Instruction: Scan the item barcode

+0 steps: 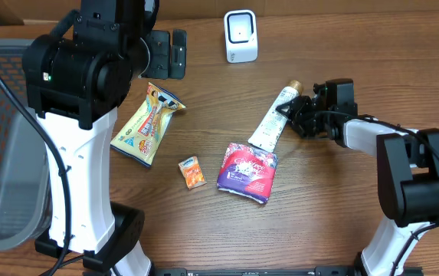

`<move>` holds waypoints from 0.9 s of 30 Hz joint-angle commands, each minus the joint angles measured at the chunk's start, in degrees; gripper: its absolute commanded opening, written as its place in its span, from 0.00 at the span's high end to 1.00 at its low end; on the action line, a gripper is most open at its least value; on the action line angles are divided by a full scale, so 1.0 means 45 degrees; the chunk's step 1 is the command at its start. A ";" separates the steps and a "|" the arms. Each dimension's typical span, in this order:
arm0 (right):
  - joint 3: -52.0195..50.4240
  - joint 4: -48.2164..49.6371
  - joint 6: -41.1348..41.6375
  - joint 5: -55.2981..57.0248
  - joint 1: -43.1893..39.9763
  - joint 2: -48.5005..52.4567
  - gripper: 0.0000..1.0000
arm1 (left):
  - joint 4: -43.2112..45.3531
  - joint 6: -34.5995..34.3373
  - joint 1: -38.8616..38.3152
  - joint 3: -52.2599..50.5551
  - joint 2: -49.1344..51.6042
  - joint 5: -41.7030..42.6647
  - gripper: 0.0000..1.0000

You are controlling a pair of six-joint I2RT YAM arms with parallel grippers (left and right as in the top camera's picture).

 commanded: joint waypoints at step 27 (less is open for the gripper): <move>-0.0792 -0.2778 -0.3143 -0.2263 -0.0073 -0.2395 0.96 | -0.0015 0.0155 0.0053 -0.0068 0.0141 0.0141 0.01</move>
